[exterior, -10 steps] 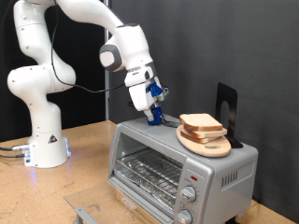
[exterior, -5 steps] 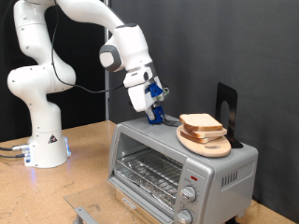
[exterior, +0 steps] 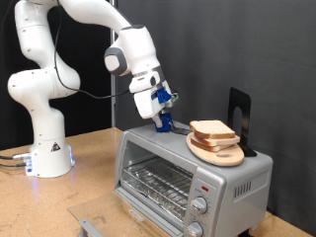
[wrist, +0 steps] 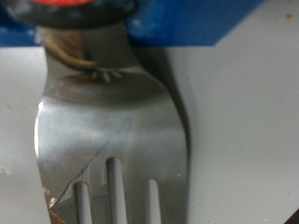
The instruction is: Make a piece of toast with the oven
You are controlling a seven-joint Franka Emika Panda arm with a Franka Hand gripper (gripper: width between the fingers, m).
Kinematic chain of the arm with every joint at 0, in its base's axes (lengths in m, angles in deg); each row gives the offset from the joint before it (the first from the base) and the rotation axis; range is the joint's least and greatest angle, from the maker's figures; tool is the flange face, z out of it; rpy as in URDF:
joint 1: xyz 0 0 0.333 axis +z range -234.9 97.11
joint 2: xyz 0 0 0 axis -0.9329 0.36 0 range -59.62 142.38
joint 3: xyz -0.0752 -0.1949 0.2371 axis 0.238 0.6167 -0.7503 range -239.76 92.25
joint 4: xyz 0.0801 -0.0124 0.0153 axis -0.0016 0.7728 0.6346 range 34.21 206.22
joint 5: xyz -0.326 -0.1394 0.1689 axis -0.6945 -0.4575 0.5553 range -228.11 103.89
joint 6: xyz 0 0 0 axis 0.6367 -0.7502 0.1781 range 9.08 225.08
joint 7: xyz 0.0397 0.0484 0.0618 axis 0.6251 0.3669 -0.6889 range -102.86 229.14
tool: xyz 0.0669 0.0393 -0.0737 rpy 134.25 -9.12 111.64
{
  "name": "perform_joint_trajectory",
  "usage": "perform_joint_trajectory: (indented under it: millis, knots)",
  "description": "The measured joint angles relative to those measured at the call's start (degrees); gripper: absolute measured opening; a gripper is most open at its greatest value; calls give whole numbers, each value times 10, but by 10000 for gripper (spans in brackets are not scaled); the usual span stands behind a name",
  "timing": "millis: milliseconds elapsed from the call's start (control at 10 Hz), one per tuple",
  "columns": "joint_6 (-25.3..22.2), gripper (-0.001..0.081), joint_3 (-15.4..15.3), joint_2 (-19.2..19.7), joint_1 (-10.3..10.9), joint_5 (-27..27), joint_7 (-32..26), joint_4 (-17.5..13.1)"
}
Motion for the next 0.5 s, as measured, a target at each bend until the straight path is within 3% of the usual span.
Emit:
perform_joint_trajectory:
  millis: [400, 500]
  knots:
    - [-7, 480, 4, 0, -2, 0, 0, 0]
    - [-10, 704, 5, 1, -2, 0, 0, 0]
